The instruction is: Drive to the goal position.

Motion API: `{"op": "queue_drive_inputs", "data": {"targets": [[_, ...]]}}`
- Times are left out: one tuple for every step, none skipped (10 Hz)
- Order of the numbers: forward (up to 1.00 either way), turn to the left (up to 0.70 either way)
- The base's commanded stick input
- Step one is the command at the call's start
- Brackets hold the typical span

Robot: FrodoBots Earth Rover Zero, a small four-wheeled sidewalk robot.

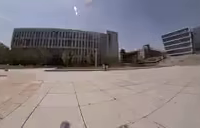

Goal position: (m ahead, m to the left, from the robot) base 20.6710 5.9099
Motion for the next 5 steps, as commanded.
{"op": "queue_drive_inputs", "data": {"targets": [[0.70,0.00],[0.70,0.00],[0.70,0.00],[0.70,0.00],[0.70,0.00]]}}
